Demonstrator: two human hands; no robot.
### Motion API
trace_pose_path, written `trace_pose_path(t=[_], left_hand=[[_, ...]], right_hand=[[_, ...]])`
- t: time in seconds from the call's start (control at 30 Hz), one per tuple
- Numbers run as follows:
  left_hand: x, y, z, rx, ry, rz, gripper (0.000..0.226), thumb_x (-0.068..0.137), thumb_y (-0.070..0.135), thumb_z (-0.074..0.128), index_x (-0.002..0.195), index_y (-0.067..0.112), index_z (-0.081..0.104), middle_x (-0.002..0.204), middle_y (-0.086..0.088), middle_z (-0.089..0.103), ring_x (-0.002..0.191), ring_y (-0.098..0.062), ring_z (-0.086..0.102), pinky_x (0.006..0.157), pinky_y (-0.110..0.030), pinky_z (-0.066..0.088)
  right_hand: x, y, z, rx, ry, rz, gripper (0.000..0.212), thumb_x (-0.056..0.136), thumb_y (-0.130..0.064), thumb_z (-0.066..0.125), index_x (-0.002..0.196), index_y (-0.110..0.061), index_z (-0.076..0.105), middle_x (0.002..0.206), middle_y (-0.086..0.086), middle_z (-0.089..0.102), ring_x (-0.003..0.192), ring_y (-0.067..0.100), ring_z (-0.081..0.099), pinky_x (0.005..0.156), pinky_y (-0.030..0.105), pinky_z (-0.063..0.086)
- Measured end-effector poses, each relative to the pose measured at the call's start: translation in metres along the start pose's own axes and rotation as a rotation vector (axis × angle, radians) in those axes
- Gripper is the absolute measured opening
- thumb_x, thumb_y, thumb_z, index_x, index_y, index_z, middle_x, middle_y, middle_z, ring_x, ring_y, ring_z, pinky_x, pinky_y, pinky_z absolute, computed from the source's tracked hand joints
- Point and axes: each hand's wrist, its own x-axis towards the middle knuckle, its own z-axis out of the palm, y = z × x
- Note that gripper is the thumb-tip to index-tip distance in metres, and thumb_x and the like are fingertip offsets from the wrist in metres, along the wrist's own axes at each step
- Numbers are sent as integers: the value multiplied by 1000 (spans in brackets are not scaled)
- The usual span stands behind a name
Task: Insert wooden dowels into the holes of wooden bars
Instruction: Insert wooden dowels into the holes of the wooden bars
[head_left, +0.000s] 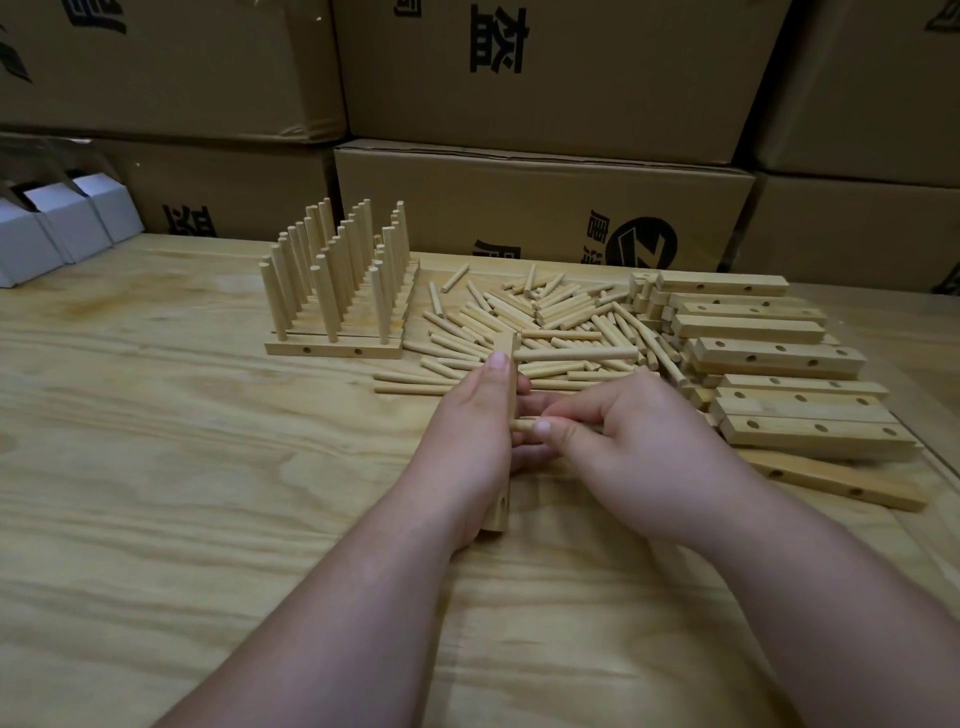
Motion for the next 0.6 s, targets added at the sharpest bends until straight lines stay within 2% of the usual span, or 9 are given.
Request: trace_pose_path(t=[0.13, 0.23, 0.3, 0.4, 0.47, 0.53, 0.6], left_hand=[[-1, 1, 0, 4, -10, -14, 42, 109, 43, 33, 100, 12, 60, 85, -5, 79, 66, -15, 75, 54, -22, 56], [-2, 2, 1, 26, -1, -4, 43, 109, 43, 33, 98, 12, 60, 80, -1, 78, 63, -13, 74, 53, -21, 55], [-3, 2, 1, 47, 2, 4, 43, 109, 43, 32, 98, 12, 60, 75, 3, 77, 62, -12, 74, 52, -20, 55], [-5, 2, 3, 51, -3, 10, 43, 109, 44, 32, 98, 13, 61, 71, 6, 75, 61, -11, 73, 51, -19, 54], [-5, 2, 3, 25, 0, 3, 43, 109, 44, 33, 100, 13, 61, 74, 5, 76, 64, -13, 75, 52, -21, 55], [-3, 2, 2, -33, 3, -15, 43, 108, 46, 35, 105, 14, 63, 81, 1, 78, 70, -17, 76, 54, -24, 57], [-2, 3, 1, -90, -13, -36, 47, 108, 49, 34, 110, 15, 66, 87, -4, 79, 76, -21, 78, 58, -27, 59]], right_hand=[[-3, 3, -1, 105, -26, -7, 27, 95, -17, 65, 80, -35, 78, 81, -51, 58, 95, -29, 53, 76, -6, 35], [-2, 0, -1, 0, -14, -21, 24, 95, -25, 64, 81, -39, 78, 79, -52, 57, 91, -26, 56, 72, -1, 41], [-1, -4, -1, -102, 3, -28, 19, 95, -31, 63, 85, -37, 78, 82, -45, 64, 86, -18, 60, 67, 4, 45], [-1, -5, -2, -153, 11, -31, 17, 95, -30, 63, 88, -34, 78, 69, -41, 63, 77, -21, 58, 56, 1, 40], [0, -3, -2, -107, 5, 1, 18, 95, -28, 64, 87, -33, 79, 63, -44, 58, 76, -24, 56, 58, -1, 38], [1, -1, -3, -28, -14, 32, 19, 96, -27, 64, 86, -32, 78, 71, -49, 58, 78, -27, 55, 59, -1, 38], [1, 0, -5, 80, -40, 60, 21, 96, -25, 64, 84, -33, 78, 87, -46, 64, 83, -25, 58, 63, 0, 39]])
